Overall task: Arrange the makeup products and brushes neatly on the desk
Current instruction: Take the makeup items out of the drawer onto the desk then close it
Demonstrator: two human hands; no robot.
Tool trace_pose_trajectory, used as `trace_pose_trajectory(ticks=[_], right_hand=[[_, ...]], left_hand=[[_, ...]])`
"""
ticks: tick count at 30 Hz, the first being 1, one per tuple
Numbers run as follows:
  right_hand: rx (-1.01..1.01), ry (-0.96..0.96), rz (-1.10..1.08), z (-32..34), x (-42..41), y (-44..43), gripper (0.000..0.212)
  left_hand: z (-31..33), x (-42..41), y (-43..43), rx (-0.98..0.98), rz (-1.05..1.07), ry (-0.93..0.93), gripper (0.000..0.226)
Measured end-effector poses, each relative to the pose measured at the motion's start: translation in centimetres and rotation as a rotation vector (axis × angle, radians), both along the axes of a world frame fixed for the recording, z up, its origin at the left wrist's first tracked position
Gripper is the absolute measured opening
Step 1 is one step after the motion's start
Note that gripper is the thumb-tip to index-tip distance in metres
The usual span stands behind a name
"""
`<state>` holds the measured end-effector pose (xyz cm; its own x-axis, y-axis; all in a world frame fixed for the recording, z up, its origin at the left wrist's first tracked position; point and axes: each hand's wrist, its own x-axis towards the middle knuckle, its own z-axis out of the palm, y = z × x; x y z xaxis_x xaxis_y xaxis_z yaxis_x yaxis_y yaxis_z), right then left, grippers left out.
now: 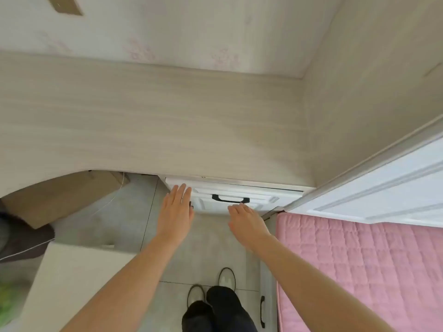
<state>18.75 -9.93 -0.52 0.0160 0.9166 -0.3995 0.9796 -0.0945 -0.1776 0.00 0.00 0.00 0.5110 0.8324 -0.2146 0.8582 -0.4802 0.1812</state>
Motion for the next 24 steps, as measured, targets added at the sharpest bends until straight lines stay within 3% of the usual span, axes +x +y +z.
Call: trace_pose_trajectory(ticks=[6, 13, 24], right_hand=[[-0.044, 0.012, -0.089, -3.3, 0.9, 3.0, 0.054], [-0.119, -0.024, -0.103, -6.3, 1.2, 4.1, 0.054], [-0.100, 0.141, -0.243, -7.6, 1.1, 3.1, 0.059]], left_hand=[[-2.3, 0.8, 2.6, 0.052, -0.074, 0.033, 0.052], [-4.1, 0.9, 3.3, 0.106, -0.081, -0.007, 0.055], [-5.5, 0.8, 3.4, 0.193, -0.128, 0.037, 0.071]])
